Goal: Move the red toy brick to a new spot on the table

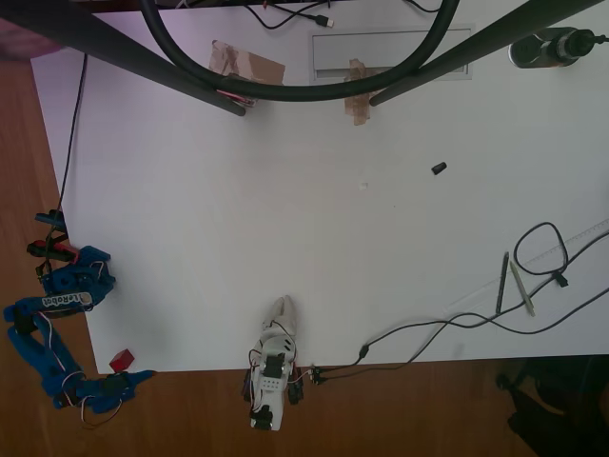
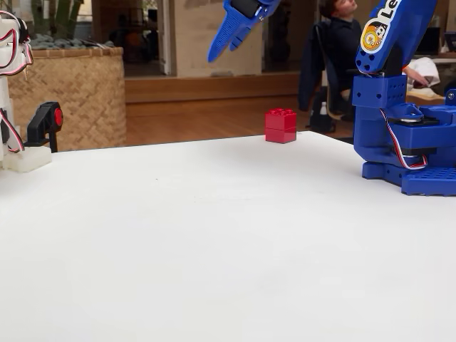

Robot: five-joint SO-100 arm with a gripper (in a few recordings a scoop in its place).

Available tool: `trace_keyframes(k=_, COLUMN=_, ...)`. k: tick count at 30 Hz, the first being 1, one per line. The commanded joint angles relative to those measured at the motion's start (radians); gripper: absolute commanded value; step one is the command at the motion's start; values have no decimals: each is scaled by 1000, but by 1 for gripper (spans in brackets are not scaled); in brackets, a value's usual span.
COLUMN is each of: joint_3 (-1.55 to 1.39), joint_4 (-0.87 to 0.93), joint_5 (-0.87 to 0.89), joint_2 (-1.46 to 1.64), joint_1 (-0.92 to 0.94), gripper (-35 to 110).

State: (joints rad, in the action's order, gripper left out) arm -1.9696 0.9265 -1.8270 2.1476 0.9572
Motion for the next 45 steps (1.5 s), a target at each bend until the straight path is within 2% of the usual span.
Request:
trace_keyframes(k=1, joint_3=-117, joint_4=101, joint_5=-17, joint_2=250, joint_1=-302, gripper=21)
trace_keyframes(k=3, joint_3=-255, joint_4=186, joint_5=-18, joint_2=365, joint_1=-476, gripper=15)
trace_keyframes(k=6, joint_3=-508, joint_4=163, joint_5=66, joint_2=545, joint_1=-690, gripper=1)
trace_keyframes(k=12, joint_3=-890, joint_4=129, joint_5=175, joint_2=841, joint_1=-928, gripper=0)
trace_keyframes(k=19, joint_3=-1161, joint_4=278, joint_5=124, joint_2=1092, joint_1=-966, gripper=0)
trace_keyframes(k=23, joint_3=-1218, joint_4=328, joint_5=225, joint_2=1190, joint_1=-945, gripper=0)
trace_keyframes(k=33, joint_3=-1250, joint_4=290, joint_5=453, joint_2=1190, joint_1=-989, gripper=1)
trace_keyframes(k=45, joint_3=-1250, joint_4=290, joint_5=469, joint_2=1190, joint_1=-999, gripper=1)
